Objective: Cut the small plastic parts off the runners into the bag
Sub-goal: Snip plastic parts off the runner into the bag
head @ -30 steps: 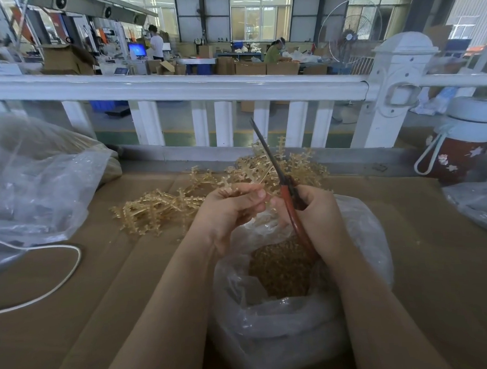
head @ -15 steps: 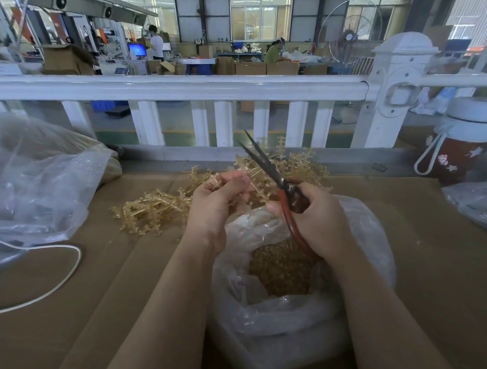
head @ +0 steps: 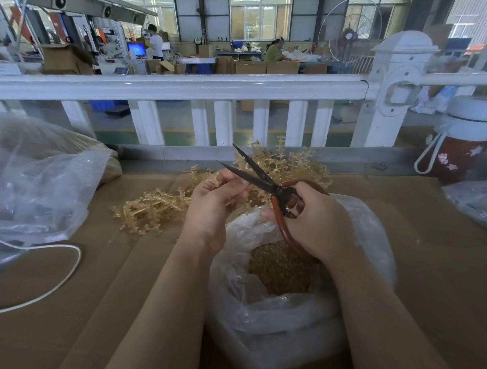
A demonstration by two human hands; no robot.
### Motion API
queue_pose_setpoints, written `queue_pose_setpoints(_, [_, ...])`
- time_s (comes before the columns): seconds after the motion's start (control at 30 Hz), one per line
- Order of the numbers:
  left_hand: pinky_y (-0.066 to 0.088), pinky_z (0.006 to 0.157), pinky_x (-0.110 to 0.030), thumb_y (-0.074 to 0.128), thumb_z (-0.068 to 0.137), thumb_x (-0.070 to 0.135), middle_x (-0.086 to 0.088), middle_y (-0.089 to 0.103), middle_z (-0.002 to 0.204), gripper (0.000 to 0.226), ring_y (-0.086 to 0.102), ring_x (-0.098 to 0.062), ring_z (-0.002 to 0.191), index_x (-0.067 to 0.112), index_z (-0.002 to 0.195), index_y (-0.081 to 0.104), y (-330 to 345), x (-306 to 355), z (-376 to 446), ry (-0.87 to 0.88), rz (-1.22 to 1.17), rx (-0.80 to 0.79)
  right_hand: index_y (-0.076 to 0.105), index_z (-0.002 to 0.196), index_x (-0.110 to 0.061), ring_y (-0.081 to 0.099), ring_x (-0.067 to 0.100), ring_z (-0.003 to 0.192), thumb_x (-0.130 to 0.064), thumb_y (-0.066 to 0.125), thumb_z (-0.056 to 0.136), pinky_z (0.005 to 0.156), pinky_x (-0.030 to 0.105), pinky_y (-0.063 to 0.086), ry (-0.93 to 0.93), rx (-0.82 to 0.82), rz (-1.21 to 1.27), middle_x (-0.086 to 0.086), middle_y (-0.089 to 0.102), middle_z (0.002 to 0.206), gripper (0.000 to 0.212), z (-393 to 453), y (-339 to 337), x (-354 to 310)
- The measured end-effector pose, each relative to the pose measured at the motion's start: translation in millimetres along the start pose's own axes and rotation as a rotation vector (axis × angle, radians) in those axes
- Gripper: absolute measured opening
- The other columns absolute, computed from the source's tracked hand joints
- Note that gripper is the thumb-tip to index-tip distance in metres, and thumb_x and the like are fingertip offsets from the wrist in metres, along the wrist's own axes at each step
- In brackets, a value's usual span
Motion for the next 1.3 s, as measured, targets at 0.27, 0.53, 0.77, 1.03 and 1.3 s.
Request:
queue_pose_setpoints(0.27, [0.052,0.068,-0.016,0.063,0.087,-0.003,0.003,0.072,0.077,0.021,0.067,-0.006,0.072,0.014,0.075,0.063,0,1,-1,0.01,0.013,-0.01,0.064,0.087,-0.029,0.062,0.006,0.073,-0.086,0.052,0.069,0.057,0.013,0.039,-0.034,0.078,-0.076,-0.017,0.066,0.08,0.061,0,-1,-4])
queue_pose_setpoints(0.53, [0.053,0.069,-0.017,0.063,0.087,-0.001,0.005,0.07,0.072,0.034,0.062,-0.007,0.066,0.023,0.064,0.072,2,1,-2,0.011,-0.041,-0.069,0.066,0.088,-0.029,0.06,0.004,0.07,-0.09,0.049,0.068,0.058,0.017,0.044,-0.037,0.096,-0.035,-0.021,0.063,0.077,0.066,-1,-3,-5])
queue_pose_setpoints(0.77, [0.05,0.075,-0.021,0.066,0.08,0.006,0.004,0.067,0.072,0.025,0.06,-0.01,0.069,0.024,0.063,0.072,4,0,-1,0.007,-0.052,-0.121,0.068,0.088,-0.029,0.059,0.0,0.068,-0.091,0.047,0.066,0.06,0.01,0.042,-0.027,0.066,0.004,-0.019,0.065,0.075,0.069,0,-3,-4])
queue_pose_setpoints(1.03, [0.045,0.071,-0.026,0.074,0.081,0.017,-0.001,0.058,0.07,0.011,0.053,-0.011,0.064,0.018,0.074,0.066,-5,2,1,0.015,-0.025,-0.123,0.062,0.081,-0.036,0.056,-0.005,0.065,-0.092,0.048,0.062,0.057,0.014,0.041,-0.017,0.027,0.055,-0.023,0.059,0.067,0.06,-1,-2,-3])
queue_pose_setpoints(1.3, [0.047,0.062,-0.017,0.071,0.079,0.018,0.001,0.06,0.067,0.011,0.051,-0.011,0.061,0.012,0.076,0.062,-10,1,2,0.082,0.007,-0.113,0.055,0.085,-0.046,0.052,-0.011,0.063,-0.093,0.052,0.06,0.054,0.008,0.03,-0.007,-0.007,0.072,-0.03,0.053,0.063,0.053,-1,-1,-1])
Point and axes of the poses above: each hand's wrist, its own z-axis towards the middle knuckle, its own y-axis out of the palm, x = y × z, the point moved 3 cm from there along z, towards the middle knuckle
